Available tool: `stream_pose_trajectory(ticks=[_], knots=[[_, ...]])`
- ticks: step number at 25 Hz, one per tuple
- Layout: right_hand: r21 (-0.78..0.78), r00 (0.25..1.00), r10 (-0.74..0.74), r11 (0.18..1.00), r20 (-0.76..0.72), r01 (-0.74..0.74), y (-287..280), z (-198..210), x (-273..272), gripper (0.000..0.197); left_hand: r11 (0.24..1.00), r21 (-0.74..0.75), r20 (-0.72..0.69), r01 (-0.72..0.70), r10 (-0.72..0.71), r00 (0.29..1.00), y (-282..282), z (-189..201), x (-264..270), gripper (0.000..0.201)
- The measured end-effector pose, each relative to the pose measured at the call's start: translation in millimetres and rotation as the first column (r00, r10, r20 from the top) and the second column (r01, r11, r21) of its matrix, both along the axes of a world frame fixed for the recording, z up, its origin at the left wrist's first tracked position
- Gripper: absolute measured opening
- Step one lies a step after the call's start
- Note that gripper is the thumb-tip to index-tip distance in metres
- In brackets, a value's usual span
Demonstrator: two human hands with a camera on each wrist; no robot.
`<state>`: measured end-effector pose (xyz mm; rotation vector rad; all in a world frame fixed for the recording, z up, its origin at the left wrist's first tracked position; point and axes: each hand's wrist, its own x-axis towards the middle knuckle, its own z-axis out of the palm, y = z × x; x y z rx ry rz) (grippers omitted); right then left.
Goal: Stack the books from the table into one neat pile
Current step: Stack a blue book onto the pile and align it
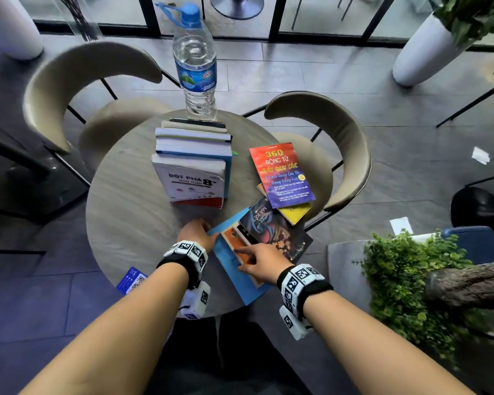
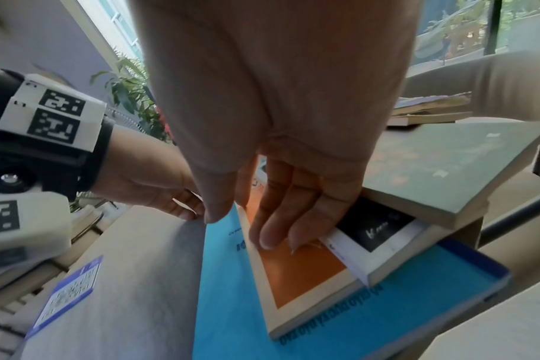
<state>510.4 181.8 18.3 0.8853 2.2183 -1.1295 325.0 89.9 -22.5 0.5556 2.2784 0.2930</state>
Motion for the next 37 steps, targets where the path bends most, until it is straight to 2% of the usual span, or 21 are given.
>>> stream_pose_trajectory(ticks=[2,5,8,10,14,17,20,22,24,26,29,31,34,37], knots=[[0.02,0.998,0.063,0.998,0.023,-0.064,-3.0,2.4,1.0,0.058,0.998,0.042,0.023,-0.042,0.041,0.999,-8.2,-2.1,2.4,0.043],[0.09,0.972,0.23,0.968,0.052,-0.234,-6.9,5.9,-1.1,0.055,1.0,0.013,0.059,-0.027,0.027,0.998,-19.5,-3.3,2.5,0.034],[0.199,0.895,0.434,0.873,0.1,-0.446,-13.7,11.0,-5.9,0.042,1.0,-0.013,0.102,-0.026,0.027,0.994,-33.4,0.5,-0.1,0.024],[0.259,0.859,0.498,0.819,0.121,-0.511,-19.3,11.9,-11.2,0.035,0.998,-0.048,0.136,-0.033,0.039,0.99,-44.6,4.4,-0.1,0.019],[0.303,0.841,0.521,0.785,0.15,-0.54,-24.3,14.7,-26.1,0.024,0.993,-0.085,0.184,-0.083,0.098,0.978,-71.1,8.7,2.1,0.018],[0.316,0.849,0.504,0.789,0.157,-0.527,-21.0,15.7,-36.7,0.031,0.987,-0.092,0.163,-0.129,0.142,0.976,-99.0,13.6,-1.5,0.018],[0.307,0.86,0.478,0.804,0.178,-0.51,-18.2,14.3,-43.1,0.039,0.986,-0.132,0.112,-0.102,0.117,0.987,-122.0,18.4,-11.7,0.018],[0.294,0.865,0.468,0.814,0.18,-0.501,-20.4,13.3,-46.3,0.041,0.982,-0.191,0.061,-0.007,0.019,0.998,-130.1,23.8,-19.5,0.02],[0.287,0.875,0.45,0.827,0.181,-0.484,-23.7,12.1,-47.6,0.043,0.955,-0.243,-0.095,0.17,-0.198,0.976,-128.3,28.3,-25.8,0.033],[0.282,0.89,0.421,0.845,0.174,-0.454,-26.5,9.7,-47.0,0.046,0.905,-0.193,-0.26,0.38,-0.42,0.869,-113.7,31.9,-27.7,0.054],[0.26,0.916,0.37,0.879,0.154,-0.399,-31.8,6.8,-42.7,0.049,0.727,-0.058,-0.313,0.684,-0.664,0.679,-73.1,31.2,-18.4,0.087],[0.244,0.934,0.326,0.903,0.148,-0.354,-35.8,5.6,-39.5,0.054,0.668,-0.073,-0.298,0.74,-0.723,0.624,-51.4,24.7,-10.1,0.098],[0.221,0.953,0.269,0.93,0.138,-0.294,-41.1,4.3,-35.5,0.06,0.686,-0.116,-0.3,0.718,-0.713,0.634,-44.4,16.6,-3.0,0.105],[0.229,0.958,0.262,0.932,0.116,-0.282,-45.5,3.7,-35.7,0.057,0.688,-0.193,-0.287,0.699,-0.721,0.63,-51.2,15.8,-4.1,0.1]])
